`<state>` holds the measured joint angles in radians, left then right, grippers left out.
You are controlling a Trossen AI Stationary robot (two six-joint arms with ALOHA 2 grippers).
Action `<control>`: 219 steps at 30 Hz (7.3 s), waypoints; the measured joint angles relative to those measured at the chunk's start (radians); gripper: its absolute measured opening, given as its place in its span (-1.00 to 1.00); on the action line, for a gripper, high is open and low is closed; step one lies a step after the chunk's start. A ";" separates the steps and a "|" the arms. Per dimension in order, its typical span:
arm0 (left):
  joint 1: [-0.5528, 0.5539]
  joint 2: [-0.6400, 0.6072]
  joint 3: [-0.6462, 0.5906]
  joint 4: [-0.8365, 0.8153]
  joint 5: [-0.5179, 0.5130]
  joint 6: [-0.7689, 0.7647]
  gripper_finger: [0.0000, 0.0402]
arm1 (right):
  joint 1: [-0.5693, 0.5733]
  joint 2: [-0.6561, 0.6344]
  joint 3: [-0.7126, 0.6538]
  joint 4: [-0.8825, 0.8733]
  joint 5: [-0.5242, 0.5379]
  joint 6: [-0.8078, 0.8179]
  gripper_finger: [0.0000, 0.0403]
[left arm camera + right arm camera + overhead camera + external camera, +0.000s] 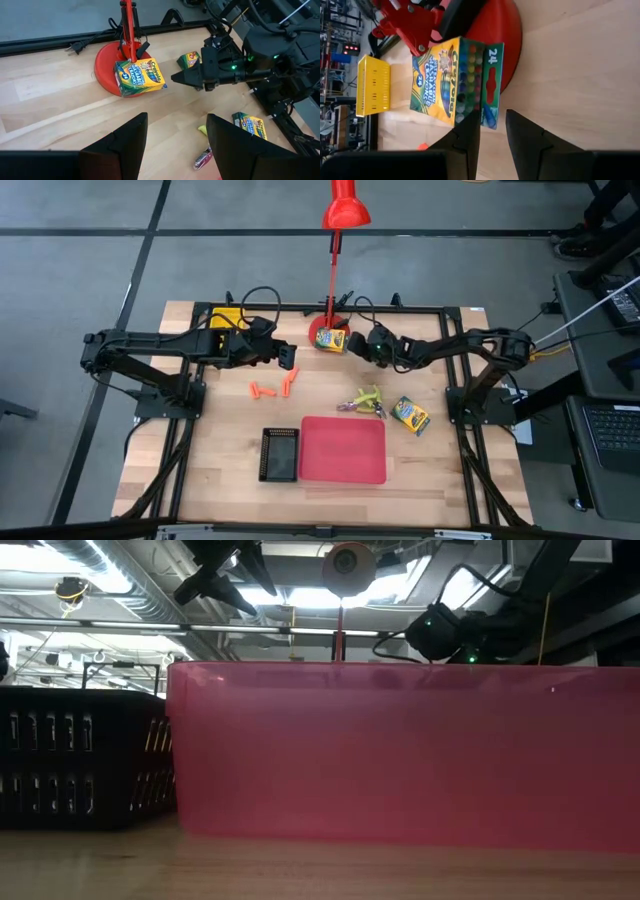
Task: Pick & Place School Supplies
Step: Put the middle yellow crayon box into the red bin
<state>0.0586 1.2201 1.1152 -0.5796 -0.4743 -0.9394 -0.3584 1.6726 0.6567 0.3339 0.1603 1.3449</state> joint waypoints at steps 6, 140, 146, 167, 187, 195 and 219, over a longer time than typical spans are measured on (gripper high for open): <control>0.000 0.000 0.000 0.000 0.007 0.000 0.00 | 0.013 0.051 0.030 0.003 -0.011 -0.008 -0.51; -0.006 0.001 -0.001 0.007 0.075 0.019 0.00 | -0.030 0.081 -0.085 0.251 -0.035 -0.018 -0.51; -0.006 0.001 -0.001 0.007 0.076 0.023 0.00 | -0.018 0.109 -0.066 0.257 -0.022 -0.026 -0.51; -0.006 0.001 -0.001 0.008 0.084 0.037 0.00 | 0.010 0.116 -0.052 0.250 0.012 -0.021 -0.51; -0.007 0.001 -0.001 0.016 0.110 0.053 0.00 | 0.039 0.167 -0.013 0.239 0.028 -0.032 -0.51; -0.007 0.001 -0.001 0.016 0.117 0.056 0.00 | 0.032 0.174 0.008 0.226 0.030 -0.045 -0.51; -0.006 0.000 -0.001 0.091 0.093 0.097 0.00 | 0.193 0.109 0.006 0.218 -0.012 -0.093 -0.99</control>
<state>0.0521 1.2205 1.1145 -0.4887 -0.3809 -0.8426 -0.1653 1.7816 0.6624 0.5524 0.1483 1.2519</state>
